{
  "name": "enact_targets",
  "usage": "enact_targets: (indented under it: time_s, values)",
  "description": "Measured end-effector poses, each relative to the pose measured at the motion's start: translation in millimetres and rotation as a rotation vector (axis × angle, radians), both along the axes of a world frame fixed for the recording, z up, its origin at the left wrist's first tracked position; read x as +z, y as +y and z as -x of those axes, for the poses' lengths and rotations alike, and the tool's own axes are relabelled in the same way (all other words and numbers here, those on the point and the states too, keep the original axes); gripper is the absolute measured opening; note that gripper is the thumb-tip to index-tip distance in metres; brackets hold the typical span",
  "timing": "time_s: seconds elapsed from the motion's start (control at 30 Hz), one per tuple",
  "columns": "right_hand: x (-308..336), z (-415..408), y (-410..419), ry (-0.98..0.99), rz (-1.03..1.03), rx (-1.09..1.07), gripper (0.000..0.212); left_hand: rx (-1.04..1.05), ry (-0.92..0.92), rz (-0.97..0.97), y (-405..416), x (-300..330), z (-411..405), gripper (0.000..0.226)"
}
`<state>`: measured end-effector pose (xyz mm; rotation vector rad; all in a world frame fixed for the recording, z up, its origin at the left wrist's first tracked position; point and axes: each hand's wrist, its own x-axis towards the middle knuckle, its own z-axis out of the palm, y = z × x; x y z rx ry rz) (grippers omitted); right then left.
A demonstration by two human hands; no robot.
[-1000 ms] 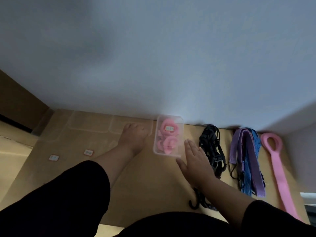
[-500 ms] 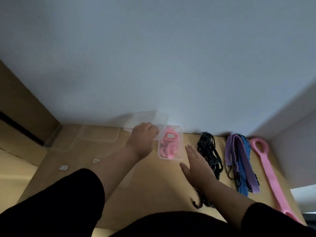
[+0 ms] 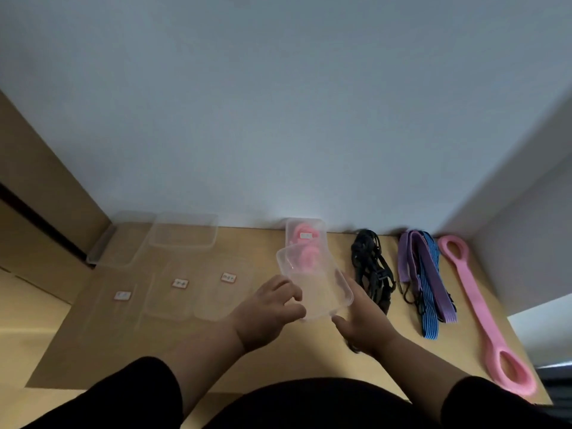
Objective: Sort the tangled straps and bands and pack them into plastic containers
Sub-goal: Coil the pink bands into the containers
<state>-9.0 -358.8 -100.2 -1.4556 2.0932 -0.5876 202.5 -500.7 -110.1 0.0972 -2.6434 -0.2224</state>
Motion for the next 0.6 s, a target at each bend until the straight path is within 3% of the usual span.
enact_targets:
  time_s: [0.1,0.4,0.6]
  values:
    - [-7,-2,16,-0.047,-0.033,0.013,0.096,-0.038,0.0,-0.041,11,-18,-13,0.027]
    - [-33,-14,62,-0.035,-0.265,0.007,0.103,-0.088,-0.011,-0.079,33,-60,-28,0.014]
    - [-49,-29,72,0.003,-0.343,0.07,0.103,-0.108,-0.214,-0.23,37,-84,-36,0.005]
